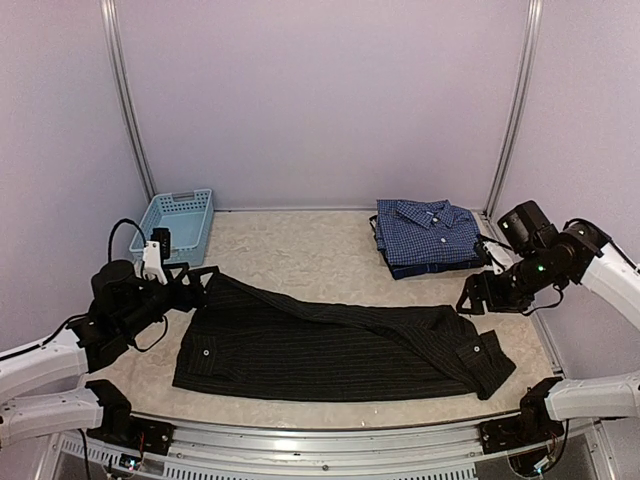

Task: Fold and stack the long sleeve shirts
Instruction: Fold the 1/3-folded shirt at the center of the board.

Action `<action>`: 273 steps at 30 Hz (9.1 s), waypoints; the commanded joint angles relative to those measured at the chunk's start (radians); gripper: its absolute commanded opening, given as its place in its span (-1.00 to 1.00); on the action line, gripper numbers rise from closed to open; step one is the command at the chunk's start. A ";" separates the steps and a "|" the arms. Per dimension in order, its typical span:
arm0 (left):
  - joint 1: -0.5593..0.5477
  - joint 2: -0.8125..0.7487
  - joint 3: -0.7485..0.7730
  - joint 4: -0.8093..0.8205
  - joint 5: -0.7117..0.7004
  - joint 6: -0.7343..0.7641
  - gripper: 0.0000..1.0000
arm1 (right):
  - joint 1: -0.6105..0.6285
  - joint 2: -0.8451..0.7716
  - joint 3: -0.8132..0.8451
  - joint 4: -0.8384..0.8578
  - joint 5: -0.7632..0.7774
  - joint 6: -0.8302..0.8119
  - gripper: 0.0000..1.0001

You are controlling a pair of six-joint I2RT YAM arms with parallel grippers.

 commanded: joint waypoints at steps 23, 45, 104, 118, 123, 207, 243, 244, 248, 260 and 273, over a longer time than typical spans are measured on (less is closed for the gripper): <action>-0.038 0.026 0.097 -0.032 0.017 -0.029 0.86 | -0.010 0.510 -0.075 0.528 -0.394 -0.325 0.72; -0.040 0.040 0.090 -0.029 0.018 -0.027 0.86 | -0.025 0.499 -0.147 0.561 -0.432 -0.311 -0.24; -0.145 0.263 0.019 -0.073 0.059 -0.313 0.45 | -0.018 0.266 -0.110 0.407 -0.403 -0.216 -1.00; -0.146 0.271 0.031 -0.080 0.059 -0.346 -0.20 | -0.018 0.293 -0.057 0.373 -0.418 -0.241 -1.00; -0.146 0.285 0.057 -0.121 0.059 -0.358 -0.39 | -0.018 0.300 -0.055 0.359 -0.418 -0.248 -1.00; 0.028 0.867 0.294 -0.137 0.068 -0.257 0.80 | 0.097 0.542 -0.331 0.901 0.026 -0.041 0.03; 0.044 0.657 0.353 -0.043 0.122 -0.313 0.98 | 0.130 0.115 -0.299 0.365 0.098 0.189 0.25; 0.041 0.650 0.355 -0.048 0.123 -0.315 0.98 | 0.145 0.101 -0.313 0.355 0.097 0.210 0.24; 0.036 0.619 0.356 -0.067 0.125 -0.321 0.98 | 0.228 0.095 -0.362 0.332 0.115 0.285 0.23; 0.029 0.576 0.345 -0.090 0.131 -0.326 0.98 | 0.303 0.221 -0.360 0.282 0.248 0.336 0.02; 0.025 0.588 0.344 -0.077 0.149 -0.330 0.98 | 0.306 0.267 -0.352 0.274 0.299 0.358 -0.51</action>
